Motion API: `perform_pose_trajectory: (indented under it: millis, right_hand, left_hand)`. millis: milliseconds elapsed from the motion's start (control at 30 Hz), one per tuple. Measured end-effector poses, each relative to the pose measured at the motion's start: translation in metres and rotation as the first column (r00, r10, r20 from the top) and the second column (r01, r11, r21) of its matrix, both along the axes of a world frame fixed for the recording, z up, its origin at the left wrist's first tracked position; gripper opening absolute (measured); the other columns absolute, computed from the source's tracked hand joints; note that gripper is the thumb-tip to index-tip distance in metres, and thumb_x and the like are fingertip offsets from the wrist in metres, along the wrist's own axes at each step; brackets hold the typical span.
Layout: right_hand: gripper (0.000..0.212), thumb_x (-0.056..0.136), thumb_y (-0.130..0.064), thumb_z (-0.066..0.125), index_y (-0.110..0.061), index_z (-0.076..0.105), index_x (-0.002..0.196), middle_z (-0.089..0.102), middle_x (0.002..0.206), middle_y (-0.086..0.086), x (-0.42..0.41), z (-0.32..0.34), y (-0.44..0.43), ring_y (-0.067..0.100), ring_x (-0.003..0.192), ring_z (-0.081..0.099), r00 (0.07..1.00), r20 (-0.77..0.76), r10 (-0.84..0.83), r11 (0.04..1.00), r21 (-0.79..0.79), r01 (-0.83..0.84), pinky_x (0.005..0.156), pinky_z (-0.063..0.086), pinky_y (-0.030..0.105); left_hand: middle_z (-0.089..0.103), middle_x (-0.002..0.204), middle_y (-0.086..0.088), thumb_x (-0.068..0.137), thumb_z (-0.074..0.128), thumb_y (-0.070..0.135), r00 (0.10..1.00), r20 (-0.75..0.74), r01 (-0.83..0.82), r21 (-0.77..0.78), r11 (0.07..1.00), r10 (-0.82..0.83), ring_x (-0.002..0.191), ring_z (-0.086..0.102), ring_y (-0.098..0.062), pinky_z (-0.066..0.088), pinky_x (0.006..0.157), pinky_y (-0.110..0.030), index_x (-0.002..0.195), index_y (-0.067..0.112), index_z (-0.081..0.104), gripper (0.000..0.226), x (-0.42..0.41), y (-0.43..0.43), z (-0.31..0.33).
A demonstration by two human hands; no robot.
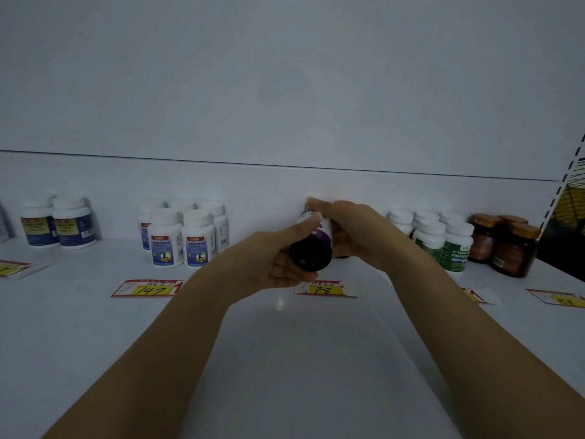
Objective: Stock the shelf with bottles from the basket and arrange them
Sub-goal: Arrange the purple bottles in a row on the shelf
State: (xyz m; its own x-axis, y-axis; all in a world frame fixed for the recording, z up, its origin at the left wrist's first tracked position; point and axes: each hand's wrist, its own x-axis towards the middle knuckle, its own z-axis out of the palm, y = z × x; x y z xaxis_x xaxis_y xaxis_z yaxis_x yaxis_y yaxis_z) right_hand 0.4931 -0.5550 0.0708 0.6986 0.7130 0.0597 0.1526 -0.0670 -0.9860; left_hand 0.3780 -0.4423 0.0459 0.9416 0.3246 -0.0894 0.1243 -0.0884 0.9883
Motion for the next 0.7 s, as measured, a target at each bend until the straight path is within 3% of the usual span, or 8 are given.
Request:
perform_pose_trajectory:
  millis: [100,200,267,367,467,600,667,700]
  right_hand:
    - [0.039,0.082,-0.041,0.068,-0.007,0.066,0.101,0.073,0.09,0.01,0.0,0.005,-0.001,0.021,0.074,0.073,0.993,0.115,-0.025,1.0,0.02,0.023,0.059,0.058,0.027]
    - [0.027,0.084,-0.039,0.067,-0.02,0.064,0.102,0.072,0.091,0.0,-0.003,0.012,-0.004,0.013,0.077,0.071,0.949,0.314,-0.024,0.999,0.045,0.011,0.064,0.057,0.023]
    - [0.017,0.083,-0.038,0.068,-0.032,0.061,0.097,0.069,0.092,-0.009,-0.006,0.017,-0.004,0.007,0.081,0.068,0.908,0.417,-0.026,1.0,0.004,0.027,0.068,0.055,0.022]
    - [0.033,0.079,-0.048,0.068,-0.031,0.061,0.106,0.065,0.103,-0.012,-0.008,0.026,-0.003,0.008,0.093,0.063,0.852,0.523,-0.009,0.991,-0.108,0.077,0.08,0.053,0.027]
    - [0.043,0.078,-0.05,0.069,-0.023,0.063,0.111,0.064,0.101,-0.01,-0.009,0.039,0.007,0.009,0.092,0.06,0.771,0.636,0.042,0.968,-0.218,0.127,0.068,0.048,0.021]
    - [0.037,0.081,-0.04,0.071,-0.016,0.065,0.109,0.065,0.093,-0.007,0.002,0.05,0.033,0.005,0.076,0.058,0.743,0.666,0.069,0.96,-0.248,0.133,0.058,0.043,0.018]
    - [0.038,0.082,-0.033,0.072,-0.013,0.065,0.113,0.062,0.088,-0.012,0.01,0.052,0.045,-0.001,0.076,0.055,0.771,0.636,0.031,0.972,-0.2,0.127,0.06,0.042,0.015]
    - [0.039,0.082,-0.031,0.073,-0.013,0.064,0.115,0.062,0.09,-0.013,0.013,0.053,0.052,-0.001,0.08,0.055,0.774,0.633,0.019,0.974,-0.185,0.127,0.064,0.042,0.014]
  left_hand:
    - [0.075,0.084,-0.003,0.055,0.07,0.051,0.998,0.056,-0.003,0.115,0.993,-0.003,0.08,0.072,-0.014,0.055,0.076,-0.024,0.093,0.016,0.063,0.052,0.0,0.0,0.001]
    - [0.074,0.087,0.006,0.067,0.08,0.032,0.99,0.14,-0.072,0.314,0.947,0.029,0.081,0.07,-0.005,0.052,0.07,-0.014,0.097,0.024,0.067,0.034,0.0,0.0,0.0]
    - [0.073,0.087,0.011,0.067,0.083,0.025,0.982,0.186,-0.102,0.37,0.923,0.034,0.079,0.068,0.001,0.05,0.063,-0.008,0.098,0.026,0.067,0.035,-0.002,0.001,-0.003]
    - [0.072,0.098,0.011,0.064,0.084,0.032,0.975,0.204,-0.185,0.503,0.844,0.093,0.084,0.067,0.0,0.05,0.073,-0.011,0.108,0.023,0.065,0.049,0.0,0.004,-0.011]
    - [0.067,0.111,0.008,0.067,0.082,0.039,0.962,0.209,-0.268,0.596,0.757,0.176,0.088,0.059,-0.002,0.04,0.07,-0.007,0.117,0.023,0.06,0.057,0.002,0.009,-0.016]
    - [0.052,0.125,0.015,0.074,0.075,0.045,0.979,0.127,-0.203,0.604,0.771,0.159,0.101,0.046,0.0,0.036,0.084,-0.016,0.135,0.027,0.041,0.072,0.003,0.012,-0.023]
    - [0.039,0.143,0.01,0.082,0.065,0.051,0.99,0.026,-0.116,0.695,0.709,0.136,0.126,0.039,-0.006,0.033,0.1,-0.022,0.145,0.022,0.028,0.079,0.006,0.018,-0.032]
    - [0.026,0.154,0.004,0.086,0.057,0.052,0.988,-0.046,-0.062,0.753,0.655,0.146,0.139,0.027,-0.012,0.025,0.11,-0.026,0.149,0.018,0.018,0.082,0.009,0.021,-0.036]
